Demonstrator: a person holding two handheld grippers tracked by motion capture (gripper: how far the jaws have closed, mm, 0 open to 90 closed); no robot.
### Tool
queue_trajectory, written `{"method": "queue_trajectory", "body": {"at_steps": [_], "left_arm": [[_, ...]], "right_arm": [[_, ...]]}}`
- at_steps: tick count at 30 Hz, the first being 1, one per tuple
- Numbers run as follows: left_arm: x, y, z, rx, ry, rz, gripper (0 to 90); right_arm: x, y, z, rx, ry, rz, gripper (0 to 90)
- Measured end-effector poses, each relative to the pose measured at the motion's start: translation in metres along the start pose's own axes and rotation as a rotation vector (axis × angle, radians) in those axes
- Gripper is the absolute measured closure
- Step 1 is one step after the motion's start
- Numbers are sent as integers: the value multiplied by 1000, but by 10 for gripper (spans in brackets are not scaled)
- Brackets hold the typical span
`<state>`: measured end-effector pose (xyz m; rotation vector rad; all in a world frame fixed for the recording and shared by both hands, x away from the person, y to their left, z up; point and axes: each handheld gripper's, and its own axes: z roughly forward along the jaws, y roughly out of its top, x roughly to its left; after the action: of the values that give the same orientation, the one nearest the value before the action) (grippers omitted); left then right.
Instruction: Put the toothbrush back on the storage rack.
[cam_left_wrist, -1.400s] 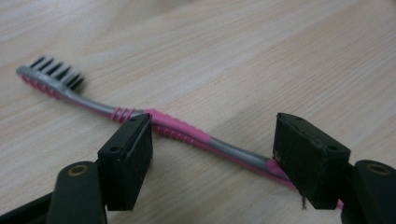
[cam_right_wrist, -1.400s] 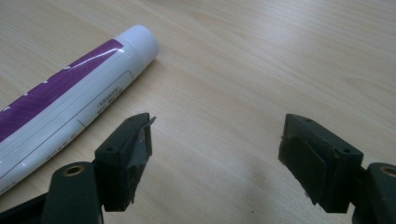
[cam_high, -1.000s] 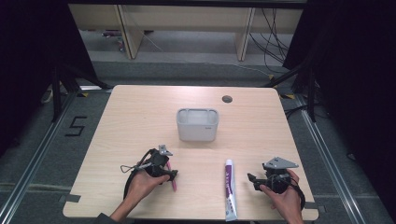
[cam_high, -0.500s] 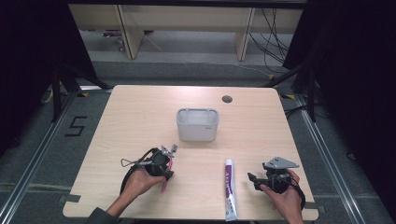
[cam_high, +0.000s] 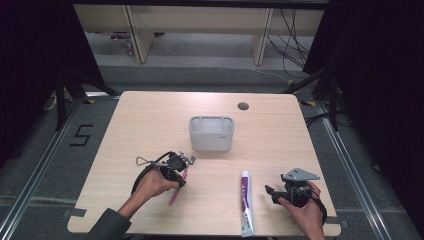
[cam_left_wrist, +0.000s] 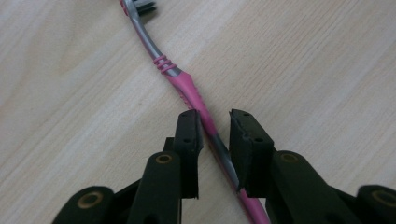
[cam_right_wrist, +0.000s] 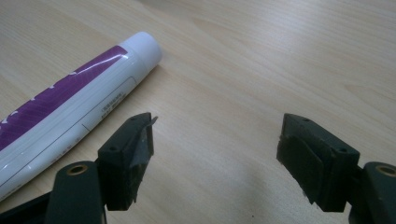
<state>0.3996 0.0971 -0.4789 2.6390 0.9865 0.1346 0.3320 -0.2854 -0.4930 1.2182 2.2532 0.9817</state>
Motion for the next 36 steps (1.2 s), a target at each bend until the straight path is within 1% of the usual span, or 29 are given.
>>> {"method": "queue_trajectory", "body": {"at_steps": [2,3,5,6,8,9,10,12,13,14,15,17,18,19,20,21,22,23,24,25,26,28,29,30,31,32,34,35,36], "left_arm": [[-1,2,3,18,2,20,755],[-2,2,4,25,0,28,768],[-3,2,4,21,-6,33,793],[-3,3,4,17,-9,46,793],[-3,3,5,13,-9,57,811],[-3,3,5,17,-10,66,812],[-2,4,4,26,-15,70,816],[-2,6,5,43,-16,86,816],[-2,6,5,43,-16,86,816],[-2,7,4,54,-12,105,816],[-2,8,4,65,-11,112,817],[-3,10,5,75,-8,119,817],[-3,11,5,81,-9,128,818],[-3,11,5,81,-9,128,818],[-3,12,5,95,-8,133,818],[-3,12,5,95,-8,133,818],[-4,13,5,103,-1,146,818],[-4,13,5,103,-1,146,819],[-5,14,5,110,-5,164,819],[-5,14,5,110,-5,164,819],[-5,15,5,114,-8,169,819],[-5,15,5,116,-7,174,819],[-6,15,5,119,-4,192,820],[-6,15,5,119,-4,192,820],[-6,15,5,128,-8,202,821],[-7,15,5,133,3,220,824],[-7,15,5,139,7,227,825],[-7,15,5,139,3,229,826],[-8,15,5,138,4,229,826]], "right_arm": [[0,0,0,4,1,-1,275],[0,0,0,3,1,8,275],[0,0,0,-3,0,0,275],[0,0,0,0,1,-1,275],[0,0,0,-4,-7,-6,275],[2,0,-1,-4,-8,19,275],[1,0,-1,-6,-6,0,276],[1,0,-1,-6,-8,0,276],[1,0,-1,-6,-8,0,276],[1,0,-1,-3,-7,5,276],[2,1,-2,6,-1,20,276],[3,1,-2,14,8,32,276],[1,0,-1,-4,-7,2,276],[1,0,-1,-4,-7,2,276],[3,1,-1,9,9,27,276],[3,0,-1,11,7,30,276],[3,1,-1,11,8,25,276],[3,1,-1,11,8,25,276],[2,0,-1,6,5,4,276],[2,0,-1,6,5,4,276],[2,0,0,-4,-6,-2,276],[2,0,0,-7,-6,1,276],[3,0,-1,-1,3,11,277],[3,0,-1,-1,3,11,277],[0,1,-1,-6,-9,-24,276],[0,1,-1,-6,-10,-25,276],[0,1,-1,-7,-9,-25,277],[-1,1,0,-28,-3,-51,277],[-1,1,0,-28,-3,-51,277]]}}
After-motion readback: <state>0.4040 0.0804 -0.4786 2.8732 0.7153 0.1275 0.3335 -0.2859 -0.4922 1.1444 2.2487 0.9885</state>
